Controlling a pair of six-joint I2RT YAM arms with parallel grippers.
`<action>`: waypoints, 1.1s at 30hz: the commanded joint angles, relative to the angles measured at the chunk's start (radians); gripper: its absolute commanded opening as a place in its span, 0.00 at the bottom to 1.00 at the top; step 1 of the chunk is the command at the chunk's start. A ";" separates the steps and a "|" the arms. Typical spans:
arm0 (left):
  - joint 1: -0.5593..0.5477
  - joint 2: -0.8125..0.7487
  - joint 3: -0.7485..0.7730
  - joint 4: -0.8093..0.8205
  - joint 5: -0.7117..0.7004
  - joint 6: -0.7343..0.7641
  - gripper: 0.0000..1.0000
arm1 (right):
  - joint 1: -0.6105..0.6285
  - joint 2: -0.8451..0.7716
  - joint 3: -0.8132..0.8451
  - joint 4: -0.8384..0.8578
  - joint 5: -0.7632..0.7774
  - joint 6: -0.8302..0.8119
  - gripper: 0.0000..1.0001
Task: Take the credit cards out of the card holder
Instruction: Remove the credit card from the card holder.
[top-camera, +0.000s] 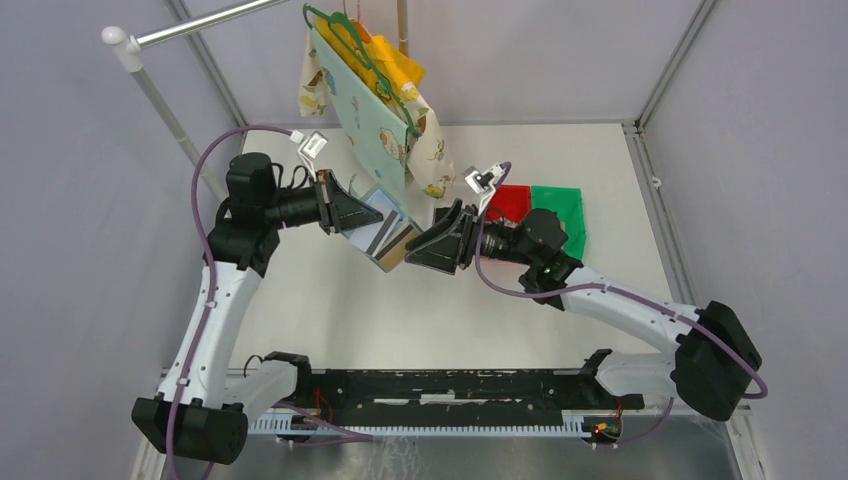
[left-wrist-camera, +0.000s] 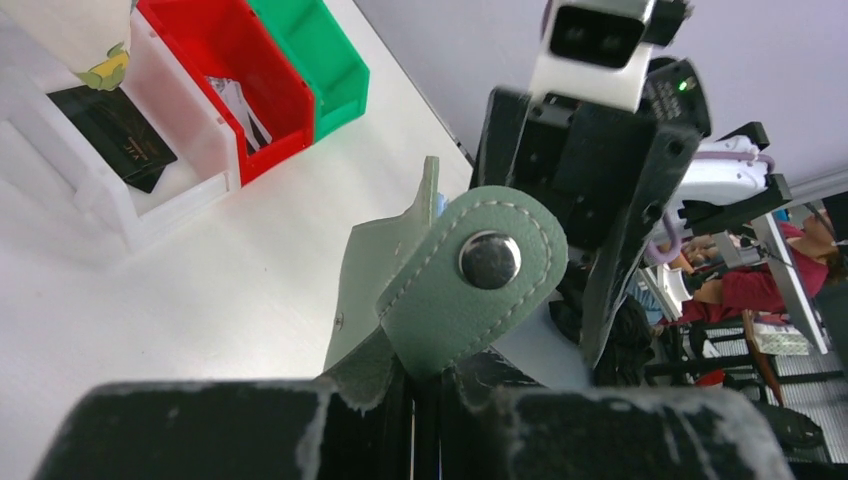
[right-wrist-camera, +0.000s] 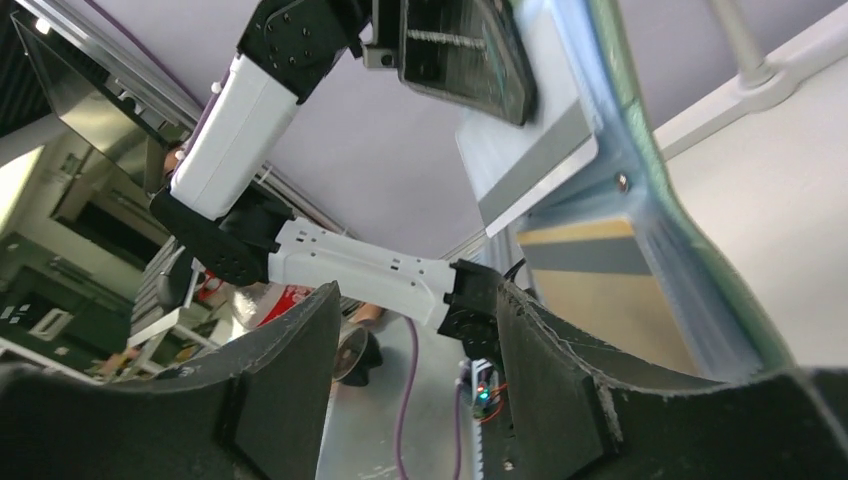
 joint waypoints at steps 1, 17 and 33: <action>0.003 -0.014 0.001 0.125 0.033 -0.124 0.02 | 0.039 0.044 -0.014 0.212 0.039 0.102 0.62; 0.003 -0.046 -0.024 0.167 0.057 -0.197 0.02 | 0.059 0.212 0.010 0.417 0.091 0.241 0.53; 0.003 -0.060 -0.042 0.179 0.052 -0.213 0.02 | 0.081 0.303 0.072 0.540 0.117 0.338 0.41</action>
